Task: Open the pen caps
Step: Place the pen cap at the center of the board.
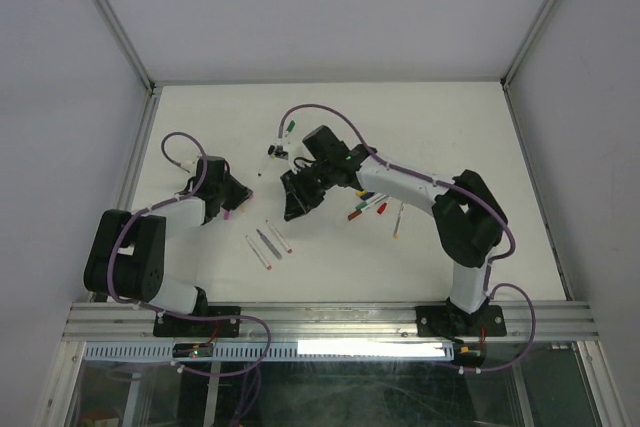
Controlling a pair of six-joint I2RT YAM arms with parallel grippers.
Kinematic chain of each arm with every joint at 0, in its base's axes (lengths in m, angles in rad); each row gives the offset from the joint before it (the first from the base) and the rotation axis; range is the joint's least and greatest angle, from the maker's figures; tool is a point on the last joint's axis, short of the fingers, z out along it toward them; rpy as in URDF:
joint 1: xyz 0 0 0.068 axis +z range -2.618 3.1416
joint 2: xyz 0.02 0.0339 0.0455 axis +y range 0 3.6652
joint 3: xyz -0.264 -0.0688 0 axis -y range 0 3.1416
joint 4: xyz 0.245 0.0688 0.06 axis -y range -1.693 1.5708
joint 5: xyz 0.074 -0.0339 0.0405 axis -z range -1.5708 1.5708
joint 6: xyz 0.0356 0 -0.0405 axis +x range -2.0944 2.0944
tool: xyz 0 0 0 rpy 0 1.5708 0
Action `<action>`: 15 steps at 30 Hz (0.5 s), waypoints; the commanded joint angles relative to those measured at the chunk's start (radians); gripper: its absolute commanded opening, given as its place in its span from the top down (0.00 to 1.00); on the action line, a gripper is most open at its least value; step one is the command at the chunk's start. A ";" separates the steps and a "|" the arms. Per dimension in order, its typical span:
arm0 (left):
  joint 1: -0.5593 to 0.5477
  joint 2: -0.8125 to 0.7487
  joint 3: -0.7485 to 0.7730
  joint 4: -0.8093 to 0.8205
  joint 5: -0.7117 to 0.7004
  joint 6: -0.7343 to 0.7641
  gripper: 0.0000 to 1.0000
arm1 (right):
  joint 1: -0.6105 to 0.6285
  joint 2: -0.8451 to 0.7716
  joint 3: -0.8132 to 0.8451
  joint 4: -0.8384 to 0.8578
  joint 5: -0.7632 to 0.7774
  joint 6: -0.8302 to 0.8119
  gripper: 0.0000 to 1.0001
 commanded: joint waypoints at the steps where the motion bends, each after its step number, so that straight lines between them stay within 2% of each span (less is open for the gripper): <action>1: -0.015 0.018 0.025 -0.019 -0.025 0.014 0.80 | -0.067 -0.151 0.015 0.013 -0.125 -0.082 0.63; 5: -0.024 0.020 0.037 -0.043 -0.042 0.014 0.75 | -0.129 -0.216 -0.027 0.056 -0.175 -0.063 0.59; 10: -0.031 0.011 0.050 -0.078 -0.061 0.014 0.75 | -0.164 -0.255 -0.049 0.079 -0.207 -0.047 0.58; 15: -0.042 -0.064 0.066 -0.123 -0.094 0.035 0.73 | -0.174 -0.276 -0.060 0.090 -0.244 -0.054 0.58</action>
